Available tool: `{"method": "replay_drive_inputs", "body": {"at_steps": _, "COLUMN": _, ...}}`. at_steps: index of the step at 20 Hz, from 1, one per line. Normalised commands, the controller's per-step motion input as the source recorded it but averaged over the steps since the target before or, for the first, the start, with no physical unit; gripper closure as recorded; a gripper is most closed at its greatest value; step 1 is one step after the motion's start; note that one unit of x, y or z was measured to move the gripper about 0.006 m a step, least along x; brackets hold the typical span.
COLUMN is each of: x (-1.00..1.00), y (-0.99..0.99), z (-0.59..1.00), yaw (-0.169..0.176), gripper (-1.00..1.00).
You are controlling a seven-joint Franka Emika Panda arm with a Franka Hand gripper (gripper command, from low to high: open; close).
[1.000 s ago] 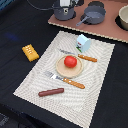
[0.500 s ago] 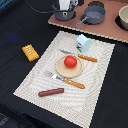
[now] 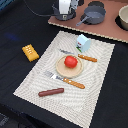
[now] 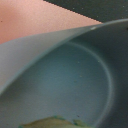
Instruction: Interact with the objects in diverse but meaningful ways.
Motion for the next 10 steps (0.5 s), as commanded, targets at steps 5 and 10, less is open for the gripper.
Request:
{"method": "replay_drive_inputs", "body": {"at_steps": 5, "x": -0.03, "y": 0.10, "z": -0.17, "yaw": 0.000, "gripper": 1.00}}
{"method": "replay_drive_inputs", "body": {"at_steps": 10, "x": -0.06, "y": 0.08, "z": -0.19, "yaw": 0.000, "gripper": 1.00}}
